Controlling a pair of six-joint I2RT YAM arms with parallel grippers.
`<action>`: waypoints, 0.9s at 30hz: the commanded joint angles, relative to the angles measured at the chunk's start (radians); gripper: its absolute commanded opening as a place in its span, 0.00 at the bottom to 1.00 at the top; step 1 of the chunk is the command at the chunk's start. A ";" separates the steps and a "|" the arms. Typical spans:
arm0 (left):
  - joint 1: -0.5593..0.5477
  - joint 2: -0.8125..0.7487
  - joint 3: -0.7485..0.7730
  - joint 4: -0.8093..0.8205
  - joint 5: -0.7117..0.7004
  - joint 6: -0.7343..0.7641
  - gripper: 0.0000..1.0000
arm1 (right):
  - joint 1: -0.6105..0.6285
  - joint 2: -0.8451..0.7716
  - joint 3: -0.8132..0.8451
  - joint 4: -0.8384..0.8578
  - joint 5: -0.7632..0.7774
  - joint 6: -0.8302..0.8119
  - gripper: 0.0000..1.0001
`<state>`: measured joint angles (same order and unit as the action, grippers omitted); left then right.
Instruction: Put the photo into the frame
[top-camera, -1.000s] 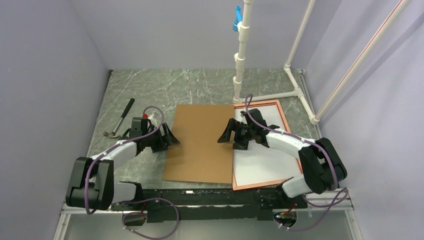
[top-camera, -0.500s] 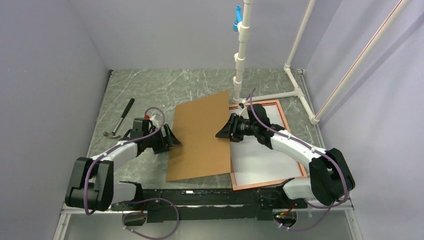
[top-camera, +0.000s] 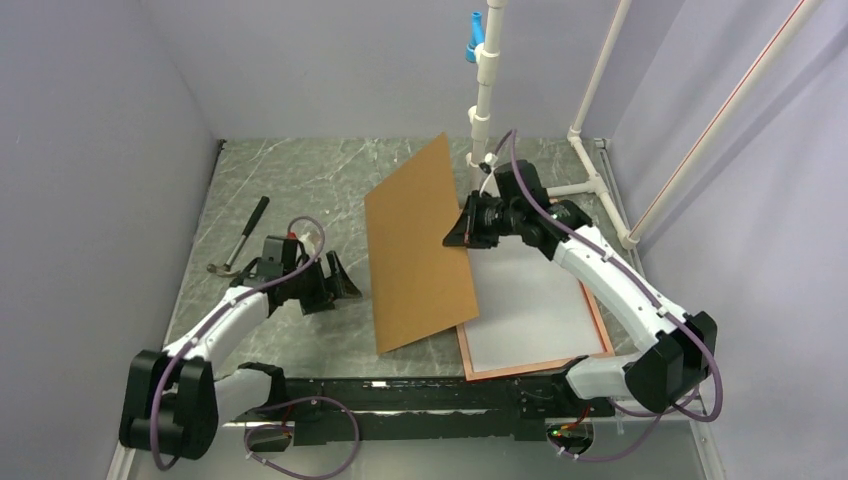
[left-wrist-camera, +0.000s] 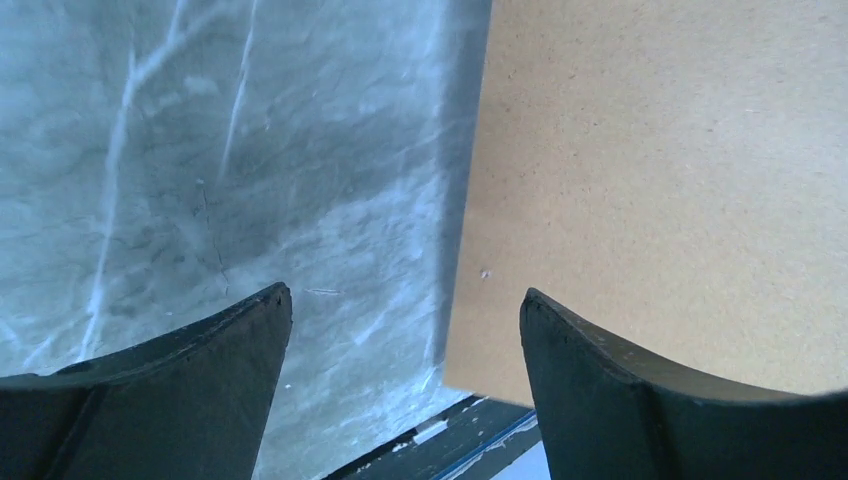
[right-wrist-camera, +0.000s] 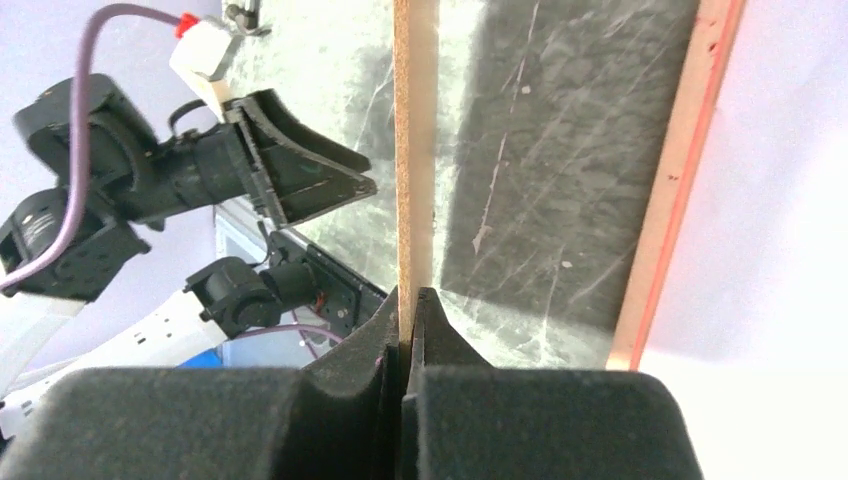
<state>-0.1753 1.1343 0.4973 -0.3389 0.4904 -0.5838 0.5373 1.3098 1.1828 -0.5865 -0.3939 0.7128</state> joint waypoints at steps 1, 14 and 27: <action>-0.004 -0.106 0.145 -0.137 -0.080 0.041 0.89 | 0.003 0.013 0.205 -0.241 0.102 -0.104 0.00; -0.006 -0.140 0.487 -0.273 -0.042 0.031 0.97 | 0.157 0.267 0.700 -0.674 0.372 -0.186 0.00; -0.026 -0.054 0.667 -0.154 0.071 -0.105 0.99 | 0.312 0.458 0.922 -0.875 0.660 -0.130 0.00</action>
<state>-0.1864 1.0649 1.1122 -0.5541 0.5098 -0.6281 0.8227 1.7576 2.0602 -1.4055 0.1539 0.5587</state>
